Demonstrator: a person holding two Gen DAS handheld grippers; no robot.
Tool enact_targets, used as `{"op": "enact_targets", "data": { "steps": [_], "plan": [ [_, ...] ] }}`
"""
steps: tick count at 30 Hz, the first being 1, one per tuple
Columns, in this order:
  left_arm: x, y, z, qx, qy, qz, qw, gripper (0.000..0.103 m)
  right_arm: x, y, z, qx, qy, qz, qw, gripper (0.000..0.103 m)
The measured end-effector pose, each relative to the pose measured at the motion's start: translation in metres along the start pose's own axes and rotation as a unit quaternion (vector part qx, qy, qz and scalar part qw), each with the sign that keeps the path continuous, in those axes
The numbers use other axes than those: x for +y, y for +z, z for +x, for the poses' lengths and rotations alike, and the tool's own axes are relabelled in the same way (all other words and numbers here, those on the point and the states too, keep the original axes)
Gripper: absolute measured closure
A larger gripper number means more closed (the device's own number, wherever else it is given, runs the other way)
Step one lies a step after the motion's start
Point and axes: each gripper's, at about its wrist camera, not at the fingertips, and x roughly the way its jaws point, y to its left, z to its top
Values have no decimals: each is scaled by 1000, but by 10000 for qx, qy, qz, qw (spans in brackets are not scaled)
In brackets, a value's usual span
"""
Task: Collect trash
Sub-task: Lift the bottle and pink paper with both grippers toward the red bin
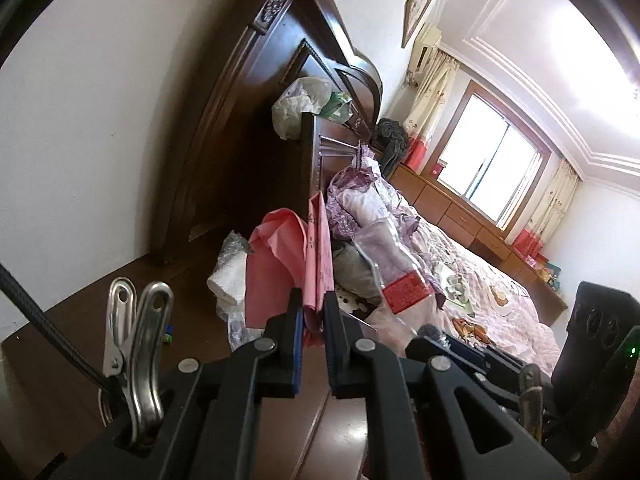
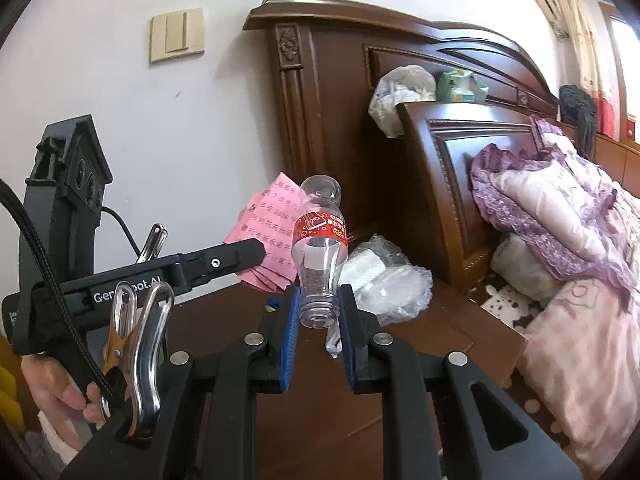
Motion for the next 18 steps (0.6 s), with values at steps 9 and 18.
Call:
{"op": "enact_targets", "data": {
  "steps": [9,18],
  "plan": [
    [-34,-3,-14,-74,-264,218,9994,93,-7,-3,-38,-223,-172,96,9996,83],
    [-87,-15,-25,-40,-729,588,9956,93,-13,-17,-98,-537,-523,159,9971,83]
  ]
}}
